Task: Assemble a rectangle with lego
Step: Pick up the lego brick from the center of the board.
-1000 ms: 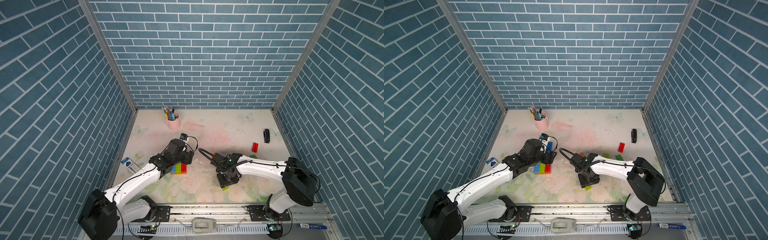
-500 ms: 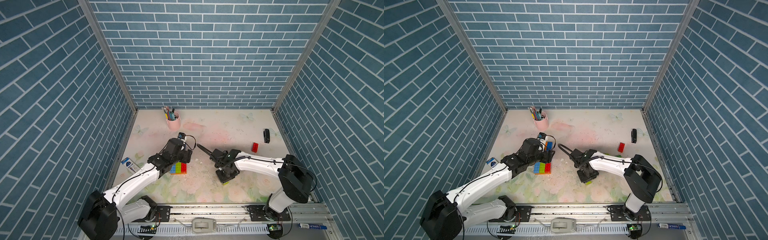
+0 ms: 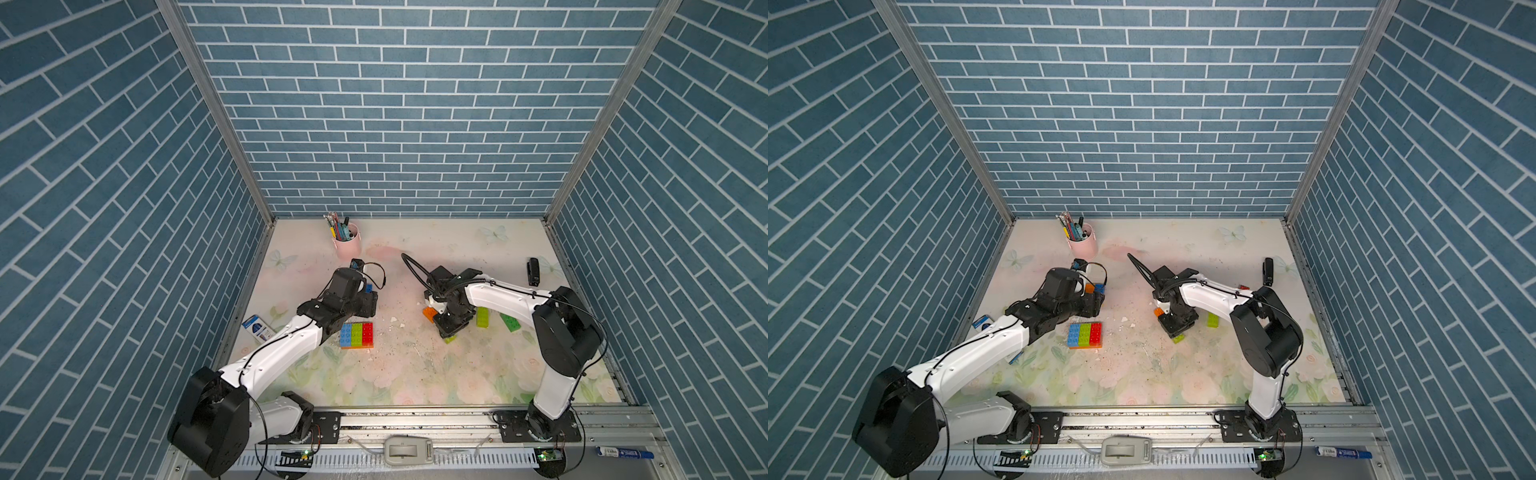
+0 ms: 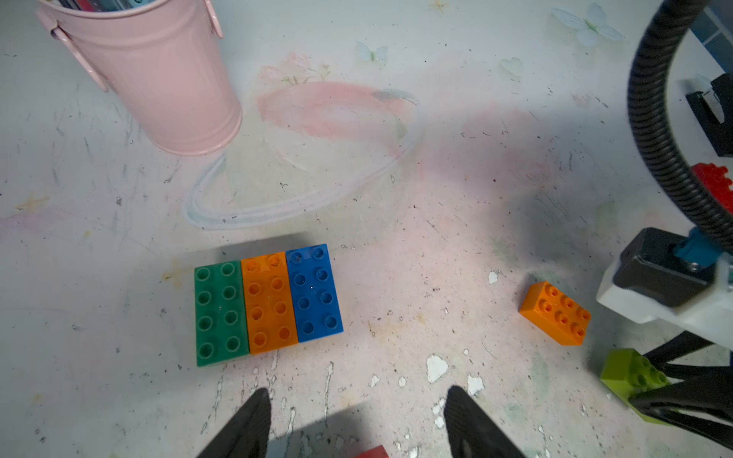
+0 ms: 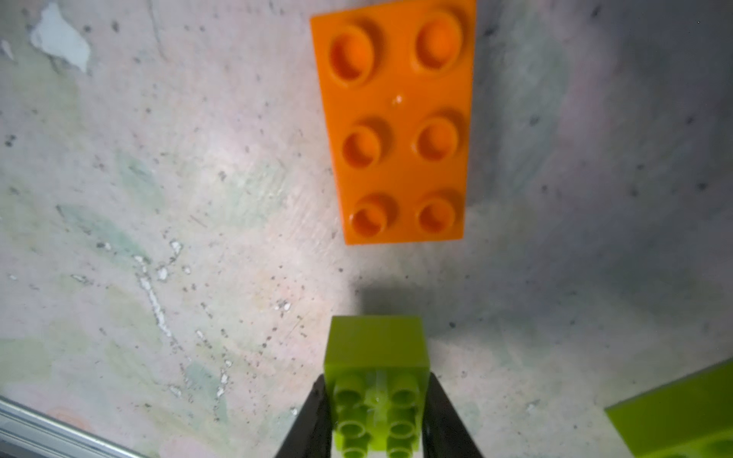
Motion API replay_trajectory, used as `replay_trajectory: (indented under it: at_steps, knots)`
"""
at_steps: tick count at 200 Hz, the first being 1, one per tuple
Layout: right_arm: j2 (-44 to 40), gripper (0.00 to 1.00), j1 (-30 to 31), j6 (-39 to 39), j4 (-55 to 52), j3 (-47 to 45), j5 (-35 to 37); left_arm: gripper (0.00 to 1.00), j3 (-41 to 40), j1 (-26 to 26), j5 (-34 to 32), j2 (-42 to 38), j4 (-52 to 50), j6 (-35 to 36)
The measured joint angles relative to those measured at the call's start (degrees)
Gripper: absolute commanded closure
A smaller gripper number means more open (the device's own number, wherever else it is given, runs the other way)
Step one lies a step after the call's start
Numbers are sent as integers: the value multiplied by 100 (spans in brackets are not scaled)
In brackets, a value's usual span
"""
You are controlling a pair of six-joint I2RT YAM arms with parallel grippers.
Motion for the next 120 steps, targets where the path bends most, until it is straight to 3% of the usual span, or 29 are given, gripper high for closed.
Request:
replay_trajectory:
  at_steps: [120]
  knots:
    - [525, 81, -164, -179, -105, 566, 11, 30, 7, 254, 420, 223, 295, -17]
